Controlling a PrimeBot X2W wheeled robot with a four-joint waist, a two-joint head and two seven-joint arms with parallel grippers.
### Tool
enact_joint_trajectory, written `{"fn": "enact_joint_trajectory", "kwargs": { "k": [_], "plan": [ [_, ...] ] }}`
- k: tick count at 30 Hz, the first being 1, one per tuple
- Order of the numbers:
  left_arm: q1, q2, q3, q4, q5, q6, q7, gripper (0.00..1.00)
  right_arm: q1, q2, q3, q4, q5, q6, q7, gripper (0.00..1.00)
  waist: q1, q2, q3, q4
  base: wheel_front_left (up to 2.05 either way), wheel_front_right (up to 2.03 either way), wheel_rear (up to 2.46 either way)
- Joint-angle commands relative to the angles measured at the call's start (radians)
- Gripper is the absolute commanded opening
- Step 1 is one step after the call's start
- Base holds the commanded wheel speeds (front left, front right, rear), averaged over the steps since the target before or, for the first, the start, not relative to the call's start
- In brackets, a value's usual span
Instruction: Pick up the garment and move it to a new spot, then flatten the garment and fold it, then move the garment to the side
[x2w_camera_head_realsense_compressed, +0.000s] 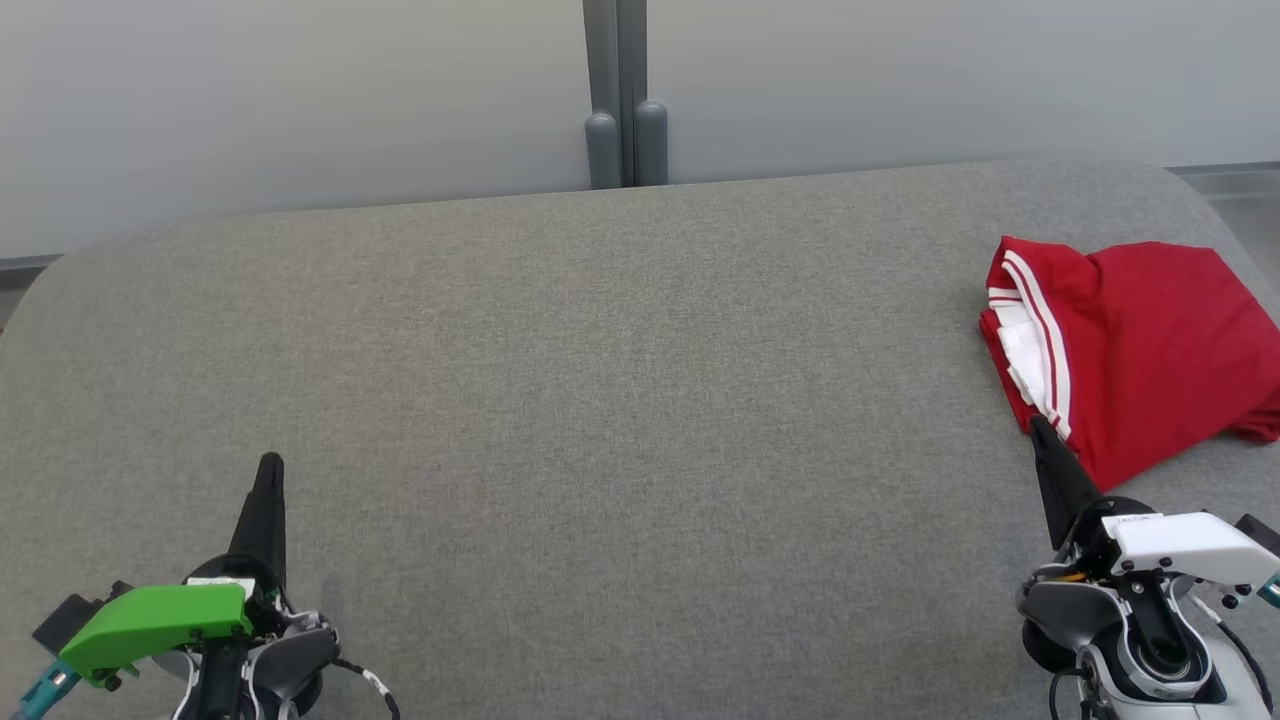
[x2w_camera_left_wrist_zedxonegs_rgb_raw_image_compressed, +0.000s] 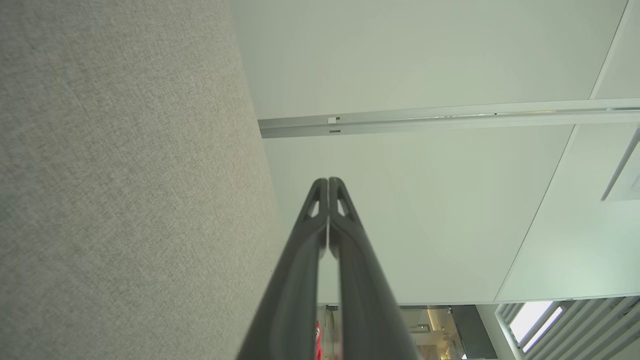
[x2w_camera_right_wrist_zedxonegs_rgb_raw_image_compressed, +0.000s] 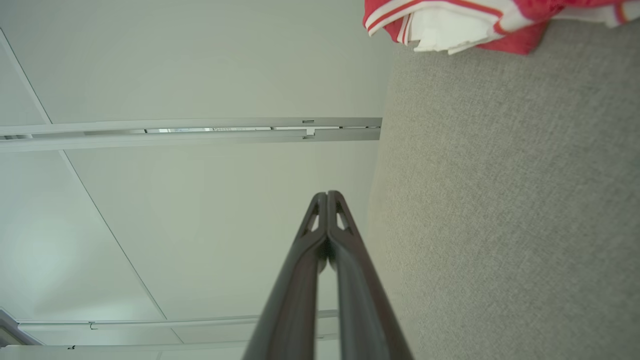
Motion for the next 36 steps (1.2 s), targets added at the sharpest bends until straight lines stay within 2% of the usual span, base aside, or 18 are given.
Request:
{"fn": "enact_joint_trajectory", "kwargs": {
  "k": [1, 36],
  "plan": [
    [-0.019, 0.007, 0.005, -0.009, -0.026, -0.007, 0.007, 0.00, 0.013, -0.005, -0.006, -0.009, 0.023, 0.000, 0.007, 0.00, 0.0000, 0.0000, 0.000, 0.000, 0.00, 0.00, 0.00],
    [-0.018, 0.007, 0.006, -0.010, -0.034, -0.007, 0.011, 0.00, 0.013, -0.005, -0.008, -0.010, 0.036, 0.000, 0.011, 0.00, 0.0000, 0.0000, 0.000, 0.001, 0.00, 0.00, 0.00]
  ]
}}
